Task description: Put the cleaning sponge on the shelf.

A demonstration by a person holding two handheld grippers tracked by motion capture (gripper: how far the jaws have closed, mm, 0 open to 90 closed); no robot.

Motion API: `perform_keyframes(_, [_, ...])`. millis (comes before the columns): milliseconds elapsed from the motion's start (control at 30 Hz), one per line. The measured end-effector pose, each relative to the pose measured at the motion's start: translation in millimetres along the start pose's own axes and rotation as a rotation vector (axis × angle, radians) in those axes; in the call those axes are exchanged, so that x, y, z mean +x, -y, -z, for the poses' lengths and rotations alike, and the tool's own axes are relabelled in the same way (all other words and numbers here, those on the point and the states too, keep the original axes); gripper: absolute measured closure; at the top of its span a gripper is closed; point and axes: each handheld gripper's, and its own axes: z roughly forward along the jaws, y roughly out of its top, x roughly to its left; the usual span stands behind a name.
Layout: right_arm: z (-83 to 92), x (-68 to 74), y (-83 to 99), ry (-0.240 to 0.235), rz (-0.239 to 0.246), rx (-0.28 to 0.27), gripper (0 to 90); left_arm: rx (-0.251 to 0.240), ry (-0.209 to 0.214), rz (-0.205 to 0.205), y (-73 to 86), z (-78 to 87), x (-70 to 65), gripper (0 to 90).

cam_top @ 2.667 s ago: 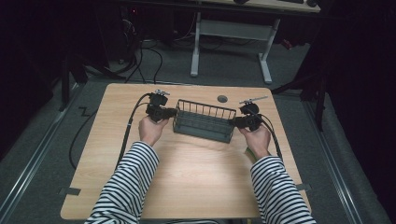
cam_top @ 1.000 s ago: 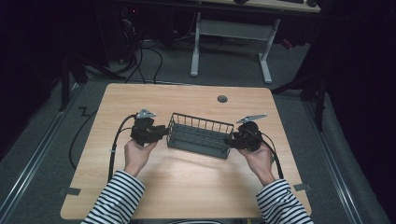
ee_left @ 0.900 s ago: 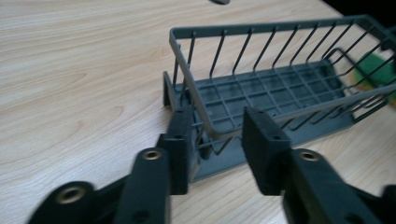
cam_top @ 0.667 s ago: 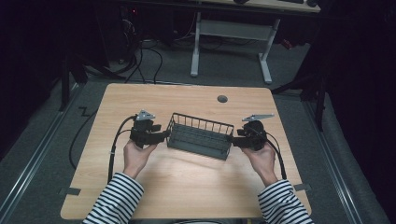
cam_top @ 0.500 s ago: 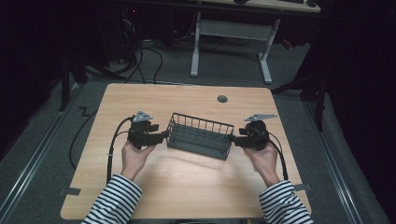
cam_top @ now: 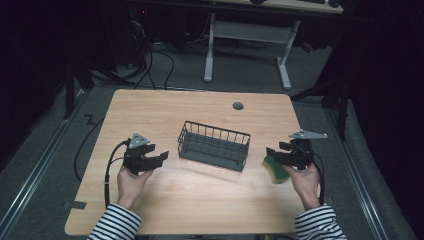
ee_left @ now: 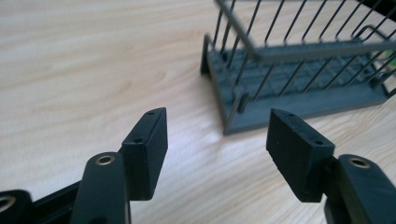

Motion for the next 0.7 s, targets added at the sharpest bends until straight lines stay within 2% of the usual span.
perform_keyframes(67, [2.2, -3.6, 3.6, 0.008, -0.005, 0.001, 36.5, 0.006, -0.004, 0.007, 4.0, -1.1, 1.6, 38.7])
perform_keyframes(133, [6.7, -12.9, 14.7, 0.034, -0.014, 0.017, 35.7, 0.03, -0.023, 0.009, 11.6, -4.4, 4.0, 37.8])
perform_keyframes(200, [7.5, -15.9, 18.4, 0.043, -0.013, 0.024, 35.7, 0.052, -0.033, 0.016, 19.2, -8.2, 6.2, 37.7])
perform_keyframes(233, [7.9, -21.6, 24.8, 0.05, -0.019, 0.044, 34.9, 0.072, -0.045, 0.02, 25.8, -11.8, 7.9, 36.8])
perform_keyframes(367, [4.8, -28.8, 34.7, 0.06, -0.028, 0.09, 33.2, 0.086, -0.065, 0.026, 33.8, -15.7, 10.6, 36.4])
perform_keyframes(500, [-2.3, -30.8, 39.6, 0.07, -0.024, 0.129, 31.6, 0.099, -0.088, 0.033, 42.5, -21.1, 13.3, 36.0])
perform_keyframes(567, [-8.2, -31.0, 41.6, 0.068, -0.019, 0.147, 30.3, 0.115, -0.116, 0.019, 47.2, -24.5, 13.6, 35.7])
perform_keyframes(700, [-14.3, -30.3, 41.2, 0.073, -0.01, 0.176, 27.2, 0.107, -0.13, 0.002, 52.2, -26.5, 12.2, 34.9])
